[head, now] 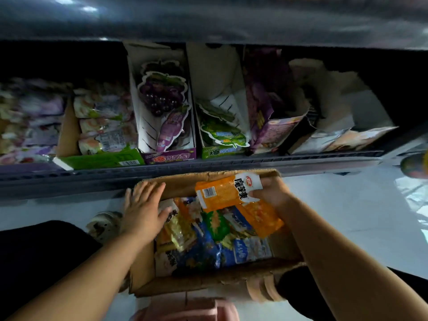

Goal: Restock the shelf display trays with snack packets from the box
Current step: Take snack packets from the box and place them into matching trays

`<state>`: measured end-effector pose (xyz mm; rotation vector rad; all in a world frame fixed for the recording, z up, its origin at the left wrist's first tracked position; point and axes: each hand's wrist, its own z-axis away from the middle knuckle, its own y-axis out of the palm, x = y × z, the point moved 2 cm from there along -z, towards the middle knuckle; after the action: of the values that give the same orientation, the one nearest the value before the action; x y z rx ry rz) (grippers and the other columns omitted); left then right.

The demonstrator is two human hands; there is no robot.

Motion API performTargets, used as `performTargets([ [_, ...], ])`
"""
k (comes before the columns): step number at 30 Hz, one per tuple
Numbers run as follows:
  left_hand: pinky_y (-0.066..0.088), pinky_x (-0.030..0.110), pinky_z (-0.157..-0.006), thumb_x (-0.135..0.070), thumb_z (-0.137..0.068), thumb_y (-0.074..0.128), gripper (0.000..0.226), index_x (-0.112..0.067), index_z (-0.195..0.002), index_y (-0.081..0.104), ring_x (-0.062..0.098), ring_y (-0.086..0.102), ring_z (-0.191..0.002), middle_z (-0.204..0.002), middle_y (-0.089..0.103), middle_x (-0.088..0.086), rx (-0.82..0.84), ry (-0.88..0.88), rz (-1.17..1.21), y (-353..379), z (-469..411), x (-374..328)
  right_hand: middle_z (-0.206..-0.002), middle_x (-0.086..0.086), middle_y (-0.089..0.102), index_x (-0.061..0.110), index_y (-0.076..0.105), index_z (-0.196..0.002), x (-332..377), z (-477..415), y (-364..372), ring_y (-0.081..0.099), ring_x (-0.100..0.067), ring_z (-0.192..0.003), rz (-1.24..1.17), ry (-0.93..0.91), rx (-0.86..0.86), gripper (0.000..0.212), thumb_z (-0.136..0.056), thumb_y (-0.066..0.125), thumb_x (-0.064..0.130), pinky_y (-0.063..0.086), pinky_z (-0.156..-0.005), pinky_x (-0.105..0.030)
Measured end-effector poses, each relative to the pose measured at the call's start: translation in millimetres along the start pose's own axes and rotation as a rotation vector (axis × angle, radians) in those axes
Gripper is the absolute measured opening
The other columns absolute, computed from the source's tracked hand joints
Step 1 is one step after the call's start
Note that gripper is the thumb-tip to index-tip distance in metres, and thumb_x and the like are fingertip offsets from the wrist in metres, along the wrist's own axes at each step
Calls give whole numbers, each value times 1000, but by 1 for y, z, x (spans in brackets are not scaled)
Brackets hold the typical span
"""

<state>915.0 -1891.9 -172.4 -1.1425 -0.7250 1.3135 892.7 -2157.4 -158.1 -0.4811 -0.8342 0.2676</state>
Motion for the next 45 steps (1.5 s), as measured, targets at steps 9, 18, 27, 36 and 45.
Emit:
performTargets([
  [9, 7, 29, -113, -46, -84, 55, 76, -30, -145, 12, 8, 10, -140, -152, 13, -13, -109, 381, 313, -104, 28, -73, -95, -19, 67, -5, 66, -96, 78, 79, -41, 62, -30, -87, 256, -292, 55, 25, -79, 68, 13, 49, -75, -34],
  [18, 47, 6, -64, -14, -70, 76, 38, -35, -90, 52, -15, 59, -67, -73, 66, -23, 229, 432, 728, -164, 28, -86, -81, -1, 65, 12, 67, -83, 129, 135, -59, 56, -5, -60, 137, -539, 60, 3, -81, 66, 15, 45, -55, -10],
  [27, 52, 14, -64, -8, -58, 76, 39, -23, -90, 60, 1, 68, -71, -74, 72, -15, 344, 344, 1069, -160, 10, -94, -91, -18, 70, 9, 67, -87, 148, 117, -69, 67, -33, -82, -108, -483, -14, 8, -83, 64, 14, 54, -72, -36],
  [36, 51, 17, -57, 0, -69, 72, 26, -19, -85, 65, 6, 69, -66, -72, 73, -8, 166, 123, 1264, -147, -1, -90, -74, 0, 67, 16, 61, -86, 159, 88, -60, 64, -3, -56, -432, -407, 47, 2, -84, 61, 15, 51, -50, -13],
  [45, 50, 23, -51, -20, -51, 72, 41, -12, -89, 62, 11, 68, -57, -65, 72, -3, 139, 24, 1473, -157, -1, -84, -92, -10, 70, 16, 63, -92, 155, 94, -57, 68, -22, -80, -29, -456, 126, 12, -88, 57, 25, 54, -66, -21],
])
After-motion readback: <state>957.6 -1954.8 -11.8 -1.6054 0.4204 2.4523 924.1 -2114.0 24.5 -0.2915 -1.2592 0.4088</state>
